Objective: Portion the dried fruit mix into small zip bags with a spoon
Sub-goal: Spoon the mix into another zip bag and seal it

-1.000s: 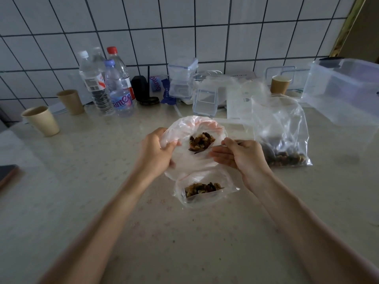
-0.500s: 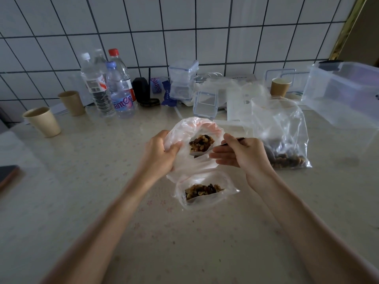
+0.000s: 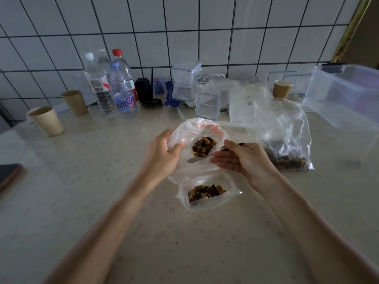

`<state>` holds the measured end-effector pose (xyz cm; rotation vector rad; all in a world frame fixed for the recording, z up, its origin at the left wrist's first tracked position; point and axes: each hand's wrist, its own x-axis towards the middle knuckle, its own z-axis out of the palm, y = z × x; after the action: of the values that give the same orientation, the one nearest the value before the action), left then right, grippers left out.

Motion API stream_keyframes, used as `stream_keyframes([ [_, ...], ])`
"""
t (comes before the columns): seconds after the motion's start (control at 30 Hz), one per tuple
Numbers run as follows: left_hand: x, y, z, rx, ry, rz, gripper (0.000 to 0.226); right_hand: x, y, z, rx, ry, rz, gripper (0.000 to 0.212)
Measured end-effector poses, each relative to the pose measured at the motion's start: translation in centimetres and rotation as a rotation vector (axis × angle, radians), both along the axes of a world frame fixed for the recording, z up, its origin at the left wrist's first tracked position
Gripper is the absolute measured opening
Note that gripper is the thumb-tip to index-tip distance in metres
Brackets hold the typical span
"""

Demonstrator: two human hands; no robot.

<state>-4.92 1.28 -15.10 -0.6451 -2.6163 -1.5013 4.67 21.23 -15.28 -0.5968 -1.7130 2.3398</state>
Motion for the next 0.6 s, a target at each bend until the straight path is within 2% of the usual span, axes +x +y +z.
stream_keyframes([
  [0.23,0.2,0.0,0.4,0.011,-0.008,0.001,0.016,-0.5,0.2,-0.5,0.118,0.051,-0.163,0.025],
  [0.6,0.7,0.1,0.7,-0.001,-0.087,-0.037,0.016,-0.7,-0.9,-0.9,0.235,0.055,-0.215,0.018],
])
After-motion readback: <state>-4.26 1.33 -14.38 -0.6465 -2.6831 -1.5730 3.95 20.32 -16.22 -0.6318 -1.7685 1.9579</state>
